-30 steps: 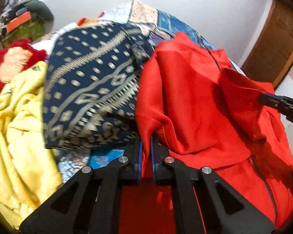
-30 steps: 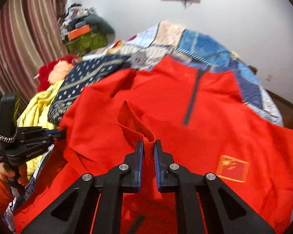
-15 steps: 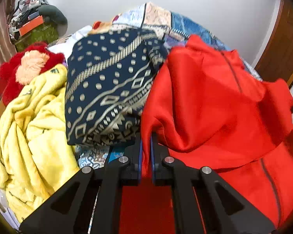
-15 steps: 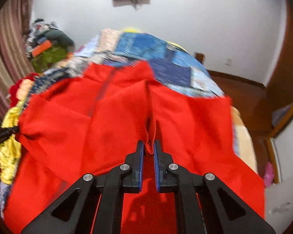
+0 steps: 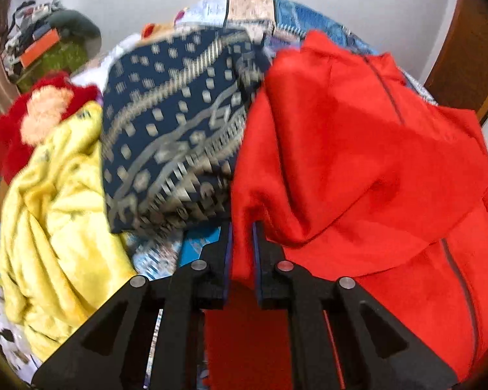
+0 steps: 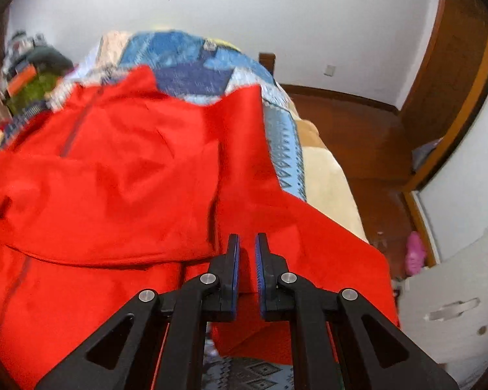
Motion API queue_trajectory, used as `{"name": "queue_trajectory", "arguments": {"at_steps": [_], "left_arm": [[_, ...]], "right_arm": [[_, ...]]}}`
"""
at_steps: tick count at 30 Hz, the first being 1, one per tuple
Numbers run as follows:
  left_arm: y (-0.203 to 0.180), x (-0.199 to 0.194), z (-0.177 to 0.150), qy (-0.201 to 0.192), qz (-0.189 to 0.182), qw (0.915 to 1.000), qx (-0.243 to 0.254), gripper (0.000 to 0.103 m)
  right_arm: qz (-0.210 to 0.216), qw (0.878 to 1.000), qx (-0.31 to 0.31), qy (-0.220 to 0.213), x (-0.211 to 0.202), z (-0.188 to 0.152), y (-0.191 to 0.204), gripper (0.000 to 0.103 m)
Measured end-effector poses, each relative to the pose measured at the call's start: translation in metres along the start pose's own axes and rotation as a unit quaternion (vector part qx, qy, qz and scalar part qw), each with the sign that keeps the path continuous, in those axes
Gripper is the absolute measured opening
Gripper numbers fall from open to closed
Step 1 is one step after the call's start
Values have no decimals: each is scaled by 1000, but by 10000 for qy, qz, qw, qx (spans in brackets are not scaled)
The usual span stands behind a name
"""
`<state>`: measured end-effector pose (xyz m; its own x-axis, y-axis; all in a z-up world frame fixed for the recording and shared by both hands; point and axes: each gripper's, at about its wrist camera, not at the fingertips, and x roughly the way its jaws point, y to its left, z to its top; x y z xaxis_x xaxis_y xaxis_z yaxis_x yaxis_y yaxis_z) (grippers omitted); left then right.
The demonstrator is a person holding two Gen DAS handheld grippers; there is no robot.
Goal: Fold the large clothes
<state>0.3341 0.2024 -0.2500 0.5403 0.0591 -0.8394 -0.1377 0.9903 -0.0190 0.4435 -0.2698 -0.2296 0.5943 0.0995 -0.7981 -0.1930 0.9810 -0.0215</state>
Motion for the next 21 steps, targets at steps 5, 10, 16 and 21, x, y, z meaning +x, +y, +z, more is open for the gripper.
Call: {"name": "queue_trajectory", "arguments": {"at_steps": [5, 10, 16, 21], "left_arm": [[15, -10, 35, -206, 19, 9997, -112, 30], [9, 21, 59, 117, -182, 9997, 82, 30], [-13, 44, 67, 218, -413, 9983, 338, 25], [-22, 30, 76, -208, -148, 9986, 463, 5]], "right_arm": [[104, 9981, -510, -337, -21, 18, 35, 7], [546, 9946, -850, -250, -12, 33, 78, 7], [734, 9865, -1460, 79, 26, 36, 132, 7], [465, 9809, -1802, 574, 71, 32, 153, 7]]}}
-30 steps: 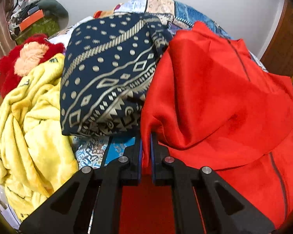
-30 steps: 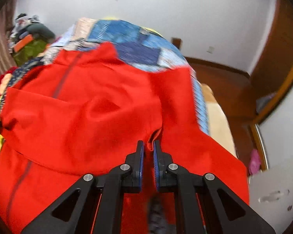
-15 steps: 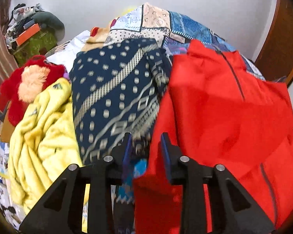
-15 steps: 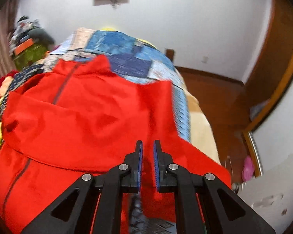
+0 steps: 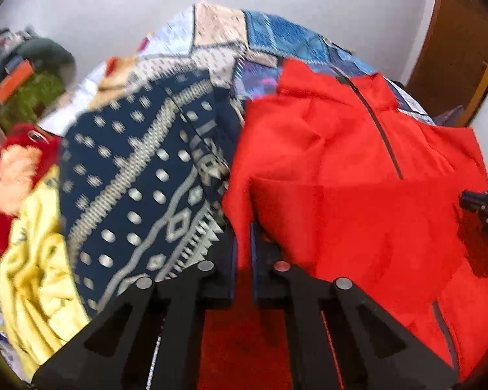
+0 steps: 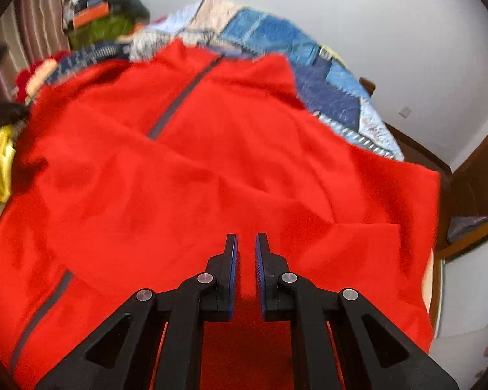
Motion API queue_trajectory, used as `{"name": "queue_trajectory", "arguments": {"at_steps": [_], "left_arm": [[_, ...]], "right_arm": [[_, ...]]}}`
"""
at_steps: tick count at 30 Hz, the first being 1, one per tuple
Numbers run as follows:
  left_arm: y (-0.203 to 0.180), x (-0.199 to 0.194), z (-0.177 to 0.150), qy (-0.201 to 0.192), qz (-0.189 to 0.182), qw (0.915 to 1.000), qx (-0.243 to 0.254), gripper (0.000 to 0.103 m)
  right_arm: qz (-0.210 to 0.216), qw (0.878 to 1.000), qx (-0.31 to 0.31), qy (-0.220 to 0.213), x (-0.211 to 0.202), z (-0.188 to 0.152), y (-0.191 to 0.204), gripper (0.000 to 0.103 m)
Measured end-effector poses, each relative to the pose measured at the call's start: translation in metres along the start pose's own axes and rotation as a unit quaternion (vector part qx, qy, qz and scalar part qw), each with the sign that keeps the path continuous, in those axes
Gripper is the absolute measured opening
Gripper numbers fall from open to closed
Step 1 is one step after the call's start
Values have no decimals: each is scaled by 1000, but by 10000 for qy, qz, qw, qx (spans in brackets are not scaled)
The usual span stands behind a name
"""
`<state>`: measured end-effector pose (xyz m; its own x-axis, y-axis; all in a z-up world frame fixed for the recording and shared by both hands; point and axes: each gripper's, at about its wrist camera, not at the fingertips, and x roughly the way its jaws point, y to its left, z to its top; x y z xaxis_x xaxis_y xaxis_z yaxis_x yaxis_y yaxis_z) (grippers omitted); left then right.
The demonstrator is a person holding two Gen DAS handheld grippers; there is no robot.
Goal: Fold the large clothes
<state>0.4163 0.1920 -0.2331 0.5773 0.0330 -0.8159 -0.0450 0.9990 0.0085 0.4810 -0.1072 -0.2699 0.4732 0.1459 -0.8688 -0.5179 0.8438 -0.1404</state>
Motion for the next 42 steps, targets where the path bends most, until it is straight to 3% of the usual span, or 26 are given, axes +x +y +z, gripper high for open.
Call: {"name": "queue_trajectory", "arguments": {"at_steps": [2, 4, 6, 12, 14, 17, 19, 20, 21, 22, 27, 30, 35, 40, 42], "left_arm": [[5, -5, 3, -104, 122, 9999, -55, 5], [14, -8, 4, -174, 288, 9992, -200, 2], [27, -7, 2, -168, 288, 9985, -434, 3], [33, 20, -9, 159, 556, 9968, -545, 4], [37, 30, -12, 262, 540, 9960, -655, 6], [36, 34, -12, 305, 601, 9956, -653, 9], [30, 35, -12, 348, 748, 9955, -462, 9], [26, 35, -11, 362, 829, 9953, -338, 9], [24, 35, -11, 376, 885, 9951, -245, 9], [21, 34, -12, 392, 933, 9948, -150, 9], [18, 15, -12, 360, 857, 9956, -154, 11], [13, -7, -11, 220, 768, 9966, -176, 27], [-14, -53, 0, -252, 722, 9971, 21, 67], [-55, -81, 12, -628, 582, 9959, 294, 90], [-78, -85, 15, -684, 436, 9958, 422, 93]], "right_arm": [[-113, 9996, 22, 260, 17, -2, -4, 7], [120, 9997, 134, 179, 19, -5, -13, 7], [76, 9995, 170, 255, 19, -7, -20, 7], [-438, 9987, -106, 246, 14, -22, -31, 7], [-809, 9963, -175, 244, 13, -26, -32, 7], [-1022, 9944, -249, 117, 8, -34, -36, 24], [-1022, 9945, -220, 91, 6, -38, -38, 27], [-1203, 9925, -203, 81, 5, -39, -40, 47], [-1544, 9878, -187, 66, 4, -40, -43, 84], [-1838, 9829, -129, 77, 3, -43, -48, 100], [-942, 9910, 918, 267, -20, -65, -89, 103], [-802, 9905, 1116, 18, -51, -80, -100, 103], [-623, 9866, 1466, -365, -100, -105, -120, 103], [-240, 9705, 2331, -563, -140, -139, -153, 103], [-45, 9591, 2762, -621, -152, -156, -170, 103]]}}
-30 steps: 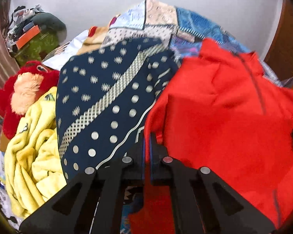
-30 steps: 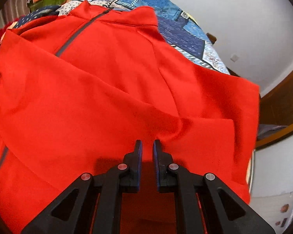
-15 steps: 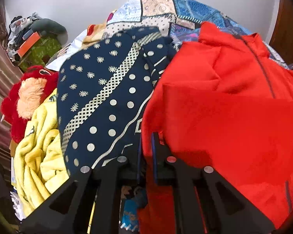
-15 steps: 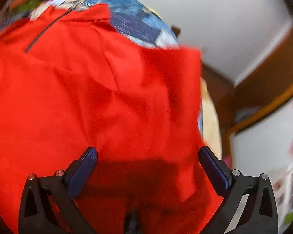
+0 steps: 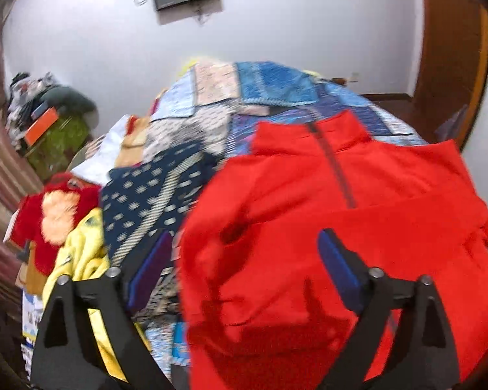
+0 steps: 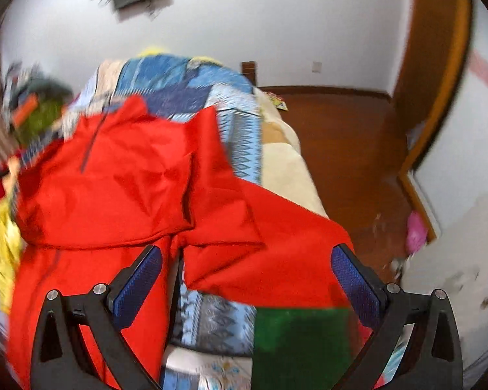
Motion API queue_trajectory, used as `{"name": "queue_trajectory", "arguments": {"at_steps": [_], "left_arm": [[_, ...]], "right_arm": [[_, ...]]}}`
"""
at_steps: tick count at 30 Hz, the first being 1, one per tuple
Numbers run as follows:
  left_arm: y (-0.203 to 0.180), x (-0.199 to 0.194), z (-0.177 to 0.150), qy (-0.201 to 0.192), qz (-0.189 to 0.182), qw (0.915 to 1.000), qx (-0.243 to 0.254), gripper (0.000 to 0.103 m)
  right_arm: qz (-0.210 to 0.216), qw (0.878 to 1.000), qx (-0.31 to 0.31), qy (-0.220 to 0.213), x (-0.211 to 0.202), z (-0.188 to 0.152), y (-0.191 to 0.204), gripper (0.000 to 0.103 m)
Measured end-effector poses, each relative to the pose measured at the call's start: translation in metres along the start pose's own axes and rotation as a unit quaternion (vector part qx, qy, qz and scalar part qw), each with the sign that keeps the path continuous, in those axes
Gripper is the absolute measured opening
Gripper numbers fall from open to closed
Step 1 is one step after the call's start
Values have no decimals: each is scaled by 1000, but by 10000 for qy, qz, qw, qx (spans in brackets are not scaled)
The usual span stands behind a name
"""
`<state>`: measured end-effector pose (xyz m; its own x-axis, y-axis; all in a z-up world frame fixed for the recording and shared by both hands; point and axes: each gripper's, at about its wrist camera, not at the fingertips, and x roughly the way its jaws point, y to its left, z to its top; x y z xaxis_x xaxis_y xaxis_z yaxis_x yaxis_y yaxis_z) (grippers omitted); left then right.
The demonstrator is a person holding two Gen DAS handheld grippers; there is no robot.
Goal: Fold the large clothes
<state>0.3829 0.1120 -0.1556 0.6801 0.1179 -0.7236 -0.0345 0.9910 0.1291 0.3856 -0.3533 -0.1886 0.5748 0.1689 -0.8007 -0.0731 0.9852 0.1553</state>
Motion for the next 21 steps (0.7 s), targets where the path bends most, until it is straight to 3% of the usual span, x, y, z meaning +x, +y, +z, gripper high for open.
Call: {"name": "queue_trajectory", "arguments": {"at_steps": [5, 10, 13, 17, 21], "left_arm": [[-58, 9, 2, 113, -488, 9982, 335, 94], [-115, 43, -11, 489, -795, 9936, 641, 94], [-139, 69, -22, 794, -946, 9901, 674, 94], [-159, 98, -33, 1120, -1032, 9862, 645, 94], [-166, 115, -38, 1227, -1097, 9847, 578, 95]], "right_arm": [[287, 9947, 960, 243, -8, -20, -54, 103], [351, 9883, 1404, 489, 7, -43, -85, 103], [699, 9773, 1891, 646, 26, -54, -104, 103], [1232, 9517, 2671, 877, 65, -60, -121, 102], [1209, 9452, 2943, 732, 88, -54, -131, 100]]}}
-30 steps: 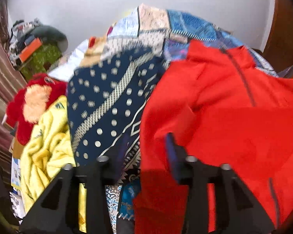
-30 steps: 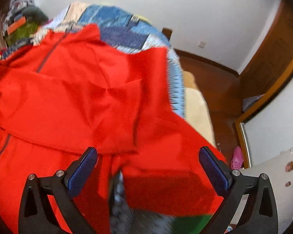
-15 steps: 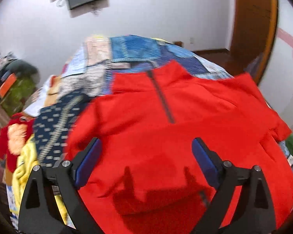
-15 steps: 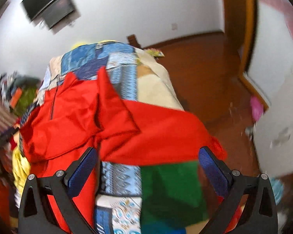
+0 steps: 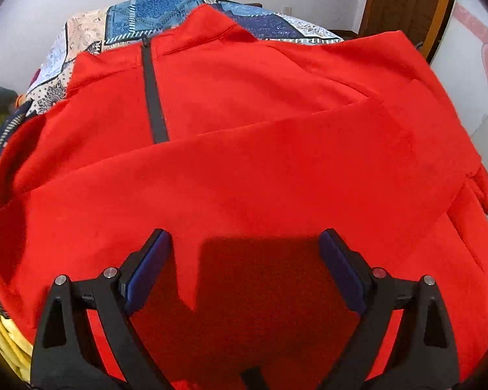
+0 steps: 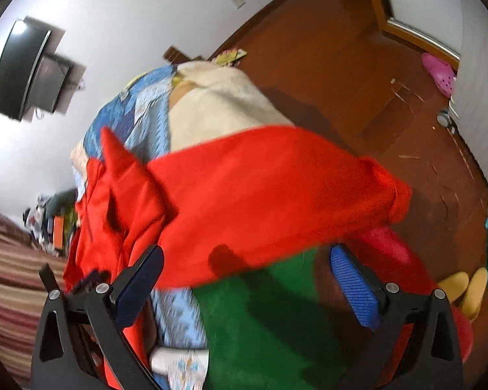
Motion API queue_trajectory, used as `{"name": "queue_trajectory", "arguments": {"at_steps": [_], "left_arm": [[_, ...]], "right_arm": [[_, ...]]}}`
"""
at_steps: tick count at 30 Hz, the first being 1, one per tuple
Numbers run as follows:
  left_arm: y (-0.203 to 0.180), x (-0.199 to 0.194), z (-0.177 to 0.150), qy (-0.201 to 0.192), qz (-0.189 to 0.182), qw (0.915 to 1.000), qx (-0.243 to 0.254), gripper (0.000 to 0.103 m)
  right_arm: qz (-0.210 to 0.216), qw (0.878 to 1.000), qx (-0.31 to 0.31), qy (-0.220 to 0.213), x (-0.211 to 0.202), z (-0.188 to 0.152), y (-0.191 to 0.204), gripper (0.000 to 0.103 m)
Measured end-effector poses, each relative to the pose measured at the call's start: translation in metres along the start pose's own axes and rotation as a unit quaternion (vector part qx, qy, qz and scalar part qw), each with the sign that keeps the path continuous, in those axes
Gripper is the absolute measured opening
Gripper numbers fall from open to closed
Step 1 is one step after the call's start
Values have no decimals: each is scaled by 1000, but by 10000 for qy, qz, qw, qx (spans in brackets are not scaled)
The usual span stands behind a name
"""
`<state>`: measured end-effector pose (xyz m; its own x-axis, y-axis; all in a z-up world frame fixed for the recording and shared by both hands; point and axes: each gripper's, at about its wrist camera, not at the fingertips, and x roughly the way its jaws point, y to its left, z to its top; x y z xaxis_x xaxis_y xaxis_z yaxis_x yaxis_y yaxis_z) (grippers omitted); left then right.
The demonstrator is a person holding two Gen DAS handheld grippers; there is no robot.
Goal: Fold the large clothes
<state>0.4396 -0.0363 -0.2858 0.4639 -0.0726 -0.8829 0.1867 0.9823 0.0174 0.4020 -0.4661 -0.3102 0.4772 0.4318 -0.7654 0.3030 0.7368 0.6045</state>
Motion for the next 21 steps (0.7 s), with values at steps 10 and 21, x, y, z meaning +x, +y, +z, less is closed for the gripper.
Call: {"name": "queue_trajectory", "arguments": {"at_steps": [10, 21], "left_arm": [[4, 8, 4, -72, -49, 9999, -89, 101], [5, 0, -4, -65, 23, 9999, -99, 101]], "right_arm": [[-667, 9937, 794, -415, 38, 38, -22, 53], [-1025, 9532, -1495, -2421, -97, 81, 127, 12]]}}
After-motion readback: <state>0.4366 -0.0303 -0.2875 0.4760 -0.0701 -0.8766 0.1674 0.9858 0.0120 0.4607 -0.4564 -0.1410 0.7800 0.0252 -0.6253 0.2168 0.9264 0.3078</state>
